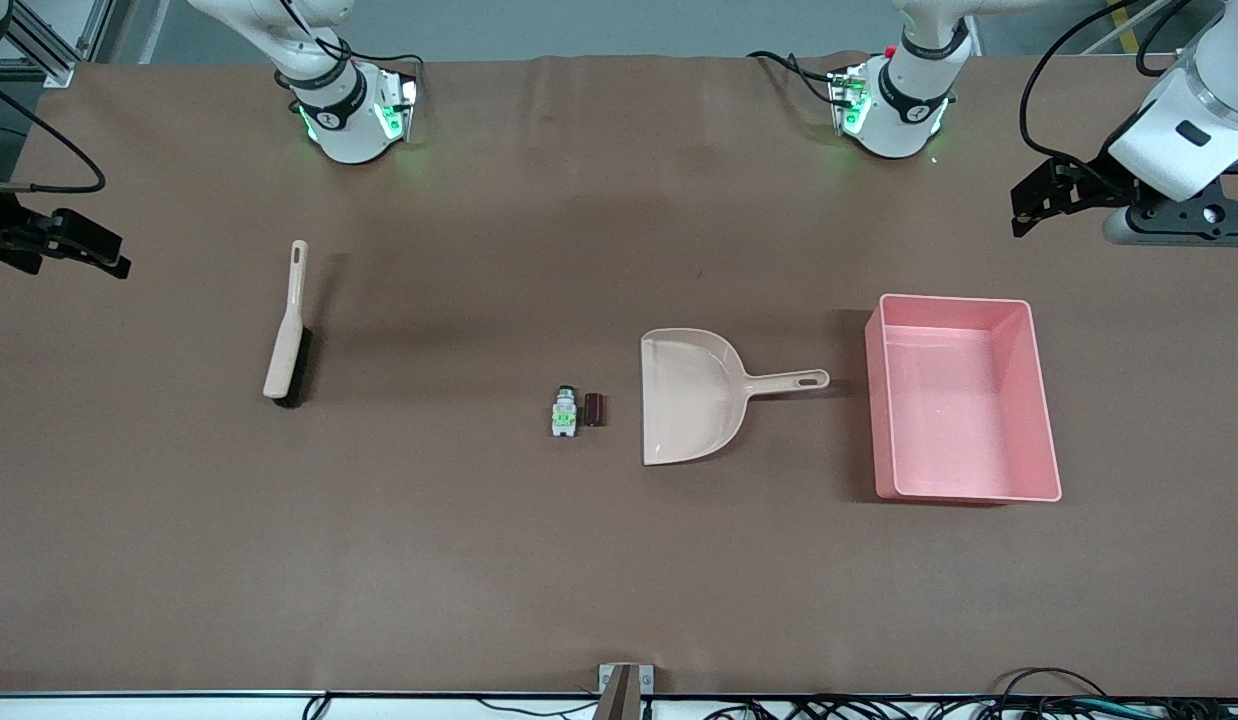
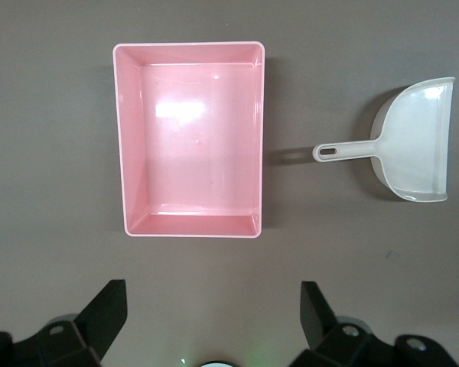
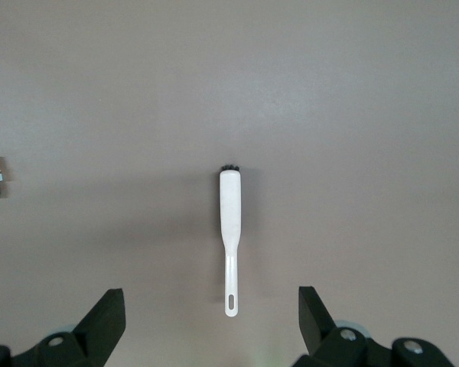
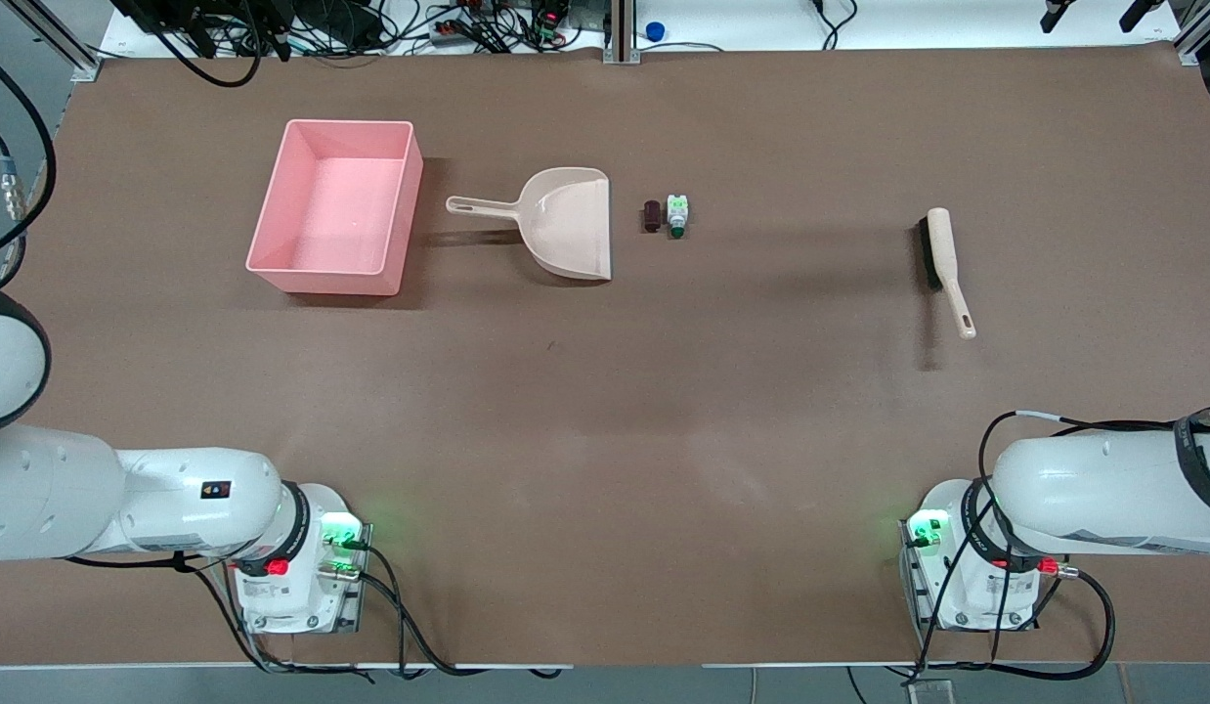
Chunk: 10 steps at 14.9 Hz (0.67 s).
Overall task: Clean e-waste and dump in bin
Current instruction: 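Reach the left gripper down to the white dustpan handle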
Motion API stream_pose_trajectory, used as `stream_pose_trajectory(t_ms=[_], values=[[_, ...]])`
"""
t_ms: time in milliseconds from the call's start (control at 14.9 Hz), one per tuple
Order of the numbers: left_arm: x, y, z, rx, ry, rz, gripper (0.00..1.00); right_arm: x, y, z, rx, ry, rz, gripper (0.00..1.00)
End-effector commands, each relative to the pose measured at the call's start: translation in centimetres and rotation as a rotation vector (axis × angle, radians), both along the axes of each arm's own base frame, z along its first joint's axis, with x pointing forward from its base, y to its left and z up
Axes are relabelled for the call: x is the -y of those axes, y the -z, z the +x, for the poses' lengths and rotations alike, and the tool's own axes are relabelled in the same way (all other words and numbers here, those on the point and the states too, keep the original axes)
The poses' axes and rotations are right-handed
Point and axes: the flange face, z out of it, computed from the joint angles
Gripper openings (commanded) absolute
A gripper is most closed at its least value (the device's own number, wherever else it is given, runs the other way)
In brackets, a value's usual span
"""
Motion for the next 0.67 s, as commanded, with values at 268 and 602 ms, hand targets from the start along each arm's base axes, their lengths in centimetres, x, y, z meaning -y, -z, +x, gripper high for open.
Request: stream_pose_trajectory(t_ms=[268,602], values=[[-0.7,-1.0,1.0,0.019,0.009,-0.011,1.0,0.0,-0.3,-0.1,0.008,0.002,-0.001,1.0],[3.4,3.5,4.7,0.005,0.199,-0.05,1.0,0.4,0.2,-0.2,-0.01,0.009,0.001,1.0]])
